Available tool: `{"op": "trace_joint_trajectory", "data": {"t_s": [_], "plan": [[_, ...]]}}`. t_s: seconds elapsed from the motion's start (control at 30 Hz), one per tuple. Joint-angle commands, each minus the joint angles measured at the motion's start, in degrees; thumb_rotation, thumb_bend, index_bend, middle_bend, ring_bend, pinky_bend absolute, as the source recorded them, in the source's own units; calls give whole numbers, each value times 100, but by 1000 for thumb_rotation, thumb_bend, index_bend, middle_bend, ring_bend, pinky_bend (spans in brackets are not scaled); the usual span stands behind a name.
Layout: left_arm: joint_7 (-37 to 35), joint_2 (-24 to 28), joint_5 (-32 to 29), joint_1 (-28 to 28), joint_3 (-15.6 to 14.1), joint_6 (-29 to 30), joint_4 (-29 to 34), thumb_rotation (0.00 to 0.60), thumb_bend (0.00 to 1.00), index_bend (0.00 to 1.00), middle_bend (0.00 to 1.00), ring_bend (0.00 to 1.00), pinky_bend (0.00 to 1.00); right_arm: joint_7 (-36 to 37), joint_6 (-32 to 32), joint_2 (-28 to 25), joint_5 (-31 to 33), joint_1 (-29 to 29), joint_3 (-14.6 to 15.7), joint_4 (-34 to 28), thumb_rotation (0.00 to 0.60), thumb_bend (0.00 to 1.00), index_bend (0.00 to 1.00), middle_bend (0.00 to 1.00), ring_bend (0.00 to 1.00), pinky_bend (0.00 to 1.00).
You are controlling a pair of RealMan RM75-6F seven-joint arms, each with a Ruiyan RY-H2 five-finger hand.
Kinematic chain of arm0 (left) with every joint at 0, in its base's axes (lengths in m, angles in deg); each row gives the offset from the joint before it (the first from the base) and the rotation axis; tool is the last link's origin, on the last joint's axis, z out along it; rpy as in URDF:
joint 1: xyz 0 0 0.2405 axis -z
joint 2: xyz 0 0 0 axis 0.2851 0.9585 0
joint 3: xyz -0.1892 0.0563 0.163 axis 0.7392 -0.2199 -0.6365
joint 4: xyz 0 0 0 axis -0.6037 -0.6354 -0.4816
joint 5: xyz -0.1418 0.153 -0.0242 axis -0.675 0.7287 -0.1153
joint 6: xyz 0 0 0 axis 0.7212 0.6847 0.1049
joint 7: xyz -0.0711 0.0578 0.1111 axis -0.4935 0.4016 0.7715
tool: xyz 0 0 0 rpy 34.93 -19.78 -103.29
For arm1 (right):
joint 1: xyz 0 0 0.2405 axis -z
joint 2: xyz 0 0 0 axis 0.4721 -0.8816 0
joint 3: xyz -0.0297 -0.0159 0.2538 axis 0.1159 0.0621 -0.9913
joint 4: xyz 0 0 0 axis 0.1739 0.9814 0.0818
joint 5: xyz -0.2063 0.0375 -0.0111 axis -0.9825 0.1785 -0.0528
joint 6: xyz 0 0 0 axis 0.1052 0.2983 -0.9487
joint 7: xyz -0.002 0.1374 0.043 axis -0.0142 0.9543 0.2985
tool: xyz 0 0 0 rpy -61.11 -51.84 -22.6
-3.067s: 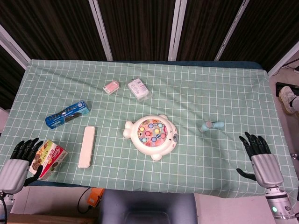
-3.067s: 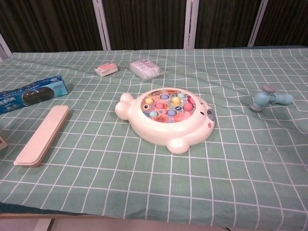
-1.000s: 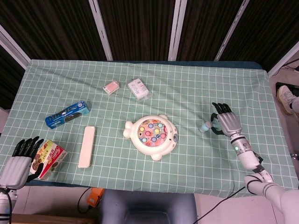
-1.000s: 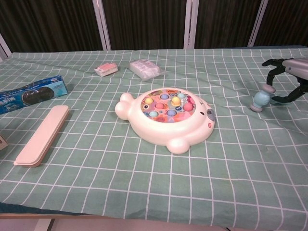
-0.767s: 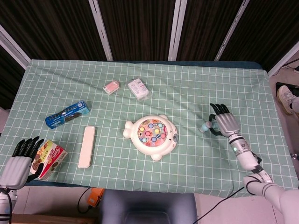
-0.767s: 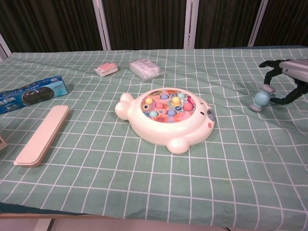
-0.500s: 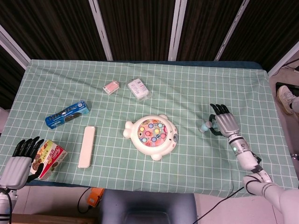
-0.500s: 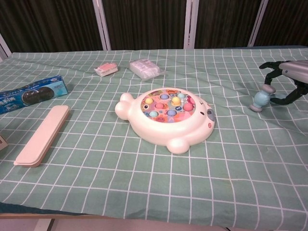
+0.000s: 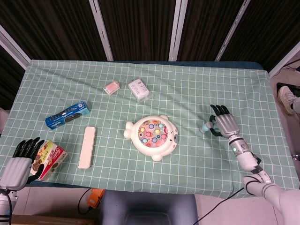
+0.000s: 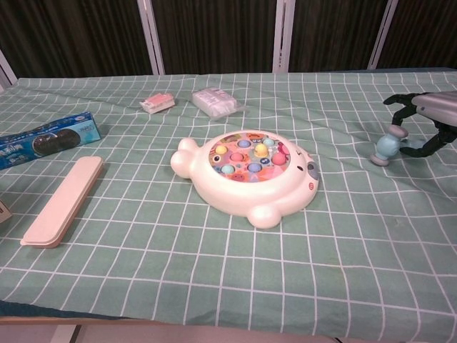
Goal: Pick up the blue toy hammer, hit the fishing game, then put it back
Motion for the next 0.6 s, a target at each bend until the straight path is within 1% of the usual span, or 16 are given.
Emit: {"op": "trace_joint_trajectory", "data": {"t_s": [0.03,0.6], "plan": [[-8,2,1,0,-1,-1,0,600,417,0,35,18,40,-8,-9,15,17,-3,-7,20,600,512,624,153,0,15],[-20,5,17,1,-9,4,-2,600,416,0,36,18,40,-119,-44,105,94,-15,-26,100,600,533,669,156,11,26]]}}
